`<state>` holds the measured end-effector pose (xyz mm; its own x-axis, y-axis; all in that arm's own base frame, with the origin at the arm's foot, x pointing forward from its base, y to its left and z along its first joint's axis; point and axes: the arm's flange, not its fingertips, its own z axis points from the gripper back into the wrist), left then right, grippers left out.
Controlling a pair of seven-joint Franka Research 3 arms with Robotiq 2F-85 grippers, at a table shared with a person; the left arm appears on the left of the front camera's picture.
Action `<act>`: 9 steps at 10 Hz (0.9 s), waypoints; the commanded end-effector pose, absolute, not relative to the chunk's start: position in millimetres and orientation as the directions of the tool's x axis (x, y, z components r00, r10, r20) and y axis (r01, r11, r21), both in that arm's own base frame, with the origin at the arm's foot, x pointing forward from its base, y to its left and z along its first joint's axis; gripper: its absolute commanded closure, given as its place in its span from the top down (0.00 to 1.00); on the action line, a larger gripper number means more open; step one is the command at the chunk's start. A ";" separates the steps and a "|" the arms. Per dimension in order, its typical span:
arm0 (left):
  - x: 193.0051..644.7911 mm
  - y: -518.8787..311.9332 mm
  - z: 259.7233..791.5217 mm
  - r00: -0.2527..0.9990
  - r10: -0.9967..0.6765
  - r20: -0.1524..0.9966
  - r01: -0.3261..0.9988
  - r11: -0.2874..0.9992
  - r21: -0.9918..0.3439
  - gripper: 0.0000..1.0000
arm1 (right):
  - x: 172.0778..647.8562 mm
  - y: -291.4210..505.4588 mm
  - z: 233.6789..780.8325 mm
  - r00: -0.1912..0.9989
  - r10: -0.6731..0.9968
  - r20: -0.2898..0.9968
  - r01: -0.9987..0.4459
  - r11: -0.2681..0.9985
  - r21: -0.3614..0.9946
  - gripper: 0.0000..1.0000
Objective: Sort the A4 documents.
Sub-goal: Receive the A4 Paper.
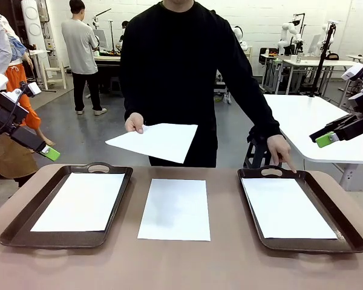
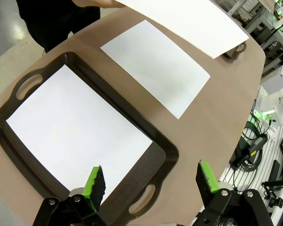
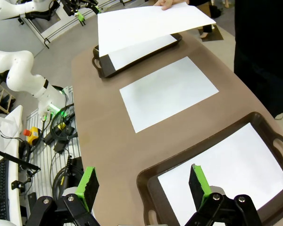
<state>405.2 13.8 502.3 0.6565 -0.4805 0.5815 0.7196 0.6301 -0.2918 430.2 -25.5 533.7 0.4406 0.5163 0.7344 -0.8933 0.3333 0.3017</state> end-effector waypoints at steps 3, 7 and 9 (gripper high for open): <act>405.4 14.2 502.8 0.653 -0.483 0.583 0.722 0.628 -0.289 1.00 | 430.4 -23.4 533.5 0.439 0.520 0.733 -0.895 0.330 0.301 1.00; 405.4 14.2 502.8 0.653 -0.483 0.583 0.722 0.628 -0.289 1.00 | 447.0 -9.2 531.2 0.503 0.486 0.715 -0.858 0.382 0.345 1.00; 405.4 14.2 502.8 0.653 -0.483 0.583 0.722 0.628 -0.289 1.00 | 459.3 13.9 522.6 0.604 0.368 0.707 -0.794 0.361 0.490 1.00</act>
